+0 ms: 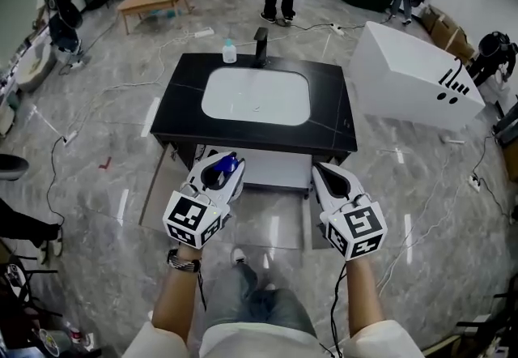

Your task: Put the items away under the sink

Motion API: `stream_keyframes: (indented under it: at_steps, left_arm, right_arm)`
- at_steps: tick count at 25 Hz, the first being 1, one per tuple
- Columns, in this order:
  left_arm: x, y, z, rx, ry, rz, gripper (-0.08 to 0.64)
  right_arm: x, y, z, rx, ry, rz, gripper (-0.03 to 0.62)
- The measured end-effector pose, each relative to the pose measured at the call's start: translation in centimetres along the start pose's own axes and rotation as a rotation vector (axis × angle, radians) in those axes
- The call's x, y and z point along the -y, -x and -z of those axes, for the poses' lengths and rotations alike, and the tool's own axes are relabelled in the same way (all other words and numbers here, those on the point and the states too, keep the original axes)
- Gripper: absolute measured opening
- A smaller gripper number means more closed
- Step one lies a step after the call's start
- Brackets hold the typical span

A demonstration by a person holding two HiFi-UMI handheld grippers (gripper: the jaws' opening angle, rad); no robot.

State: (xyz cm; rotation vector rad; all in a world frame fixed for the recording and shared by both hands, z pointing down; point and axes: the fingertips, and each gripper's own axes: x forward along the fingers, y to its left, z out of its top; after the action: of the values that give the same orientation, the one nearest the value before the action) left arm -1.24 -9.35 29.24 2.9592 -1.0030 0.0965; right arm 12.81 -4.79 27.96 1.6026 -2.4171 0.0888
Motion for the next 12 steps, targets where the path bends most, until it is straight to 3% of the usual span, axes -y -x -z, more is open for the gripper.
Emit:
stream_keyframes:
  at_steps: [12]
  left_arm:
    - [-1.0, -4.7, 11.0, -0.014, -0.014, 0.074, 0.081]
  right_arm:
    - [2.1, -6.2, 10.2, -0.008, -0.004, -0.001, 0.006]
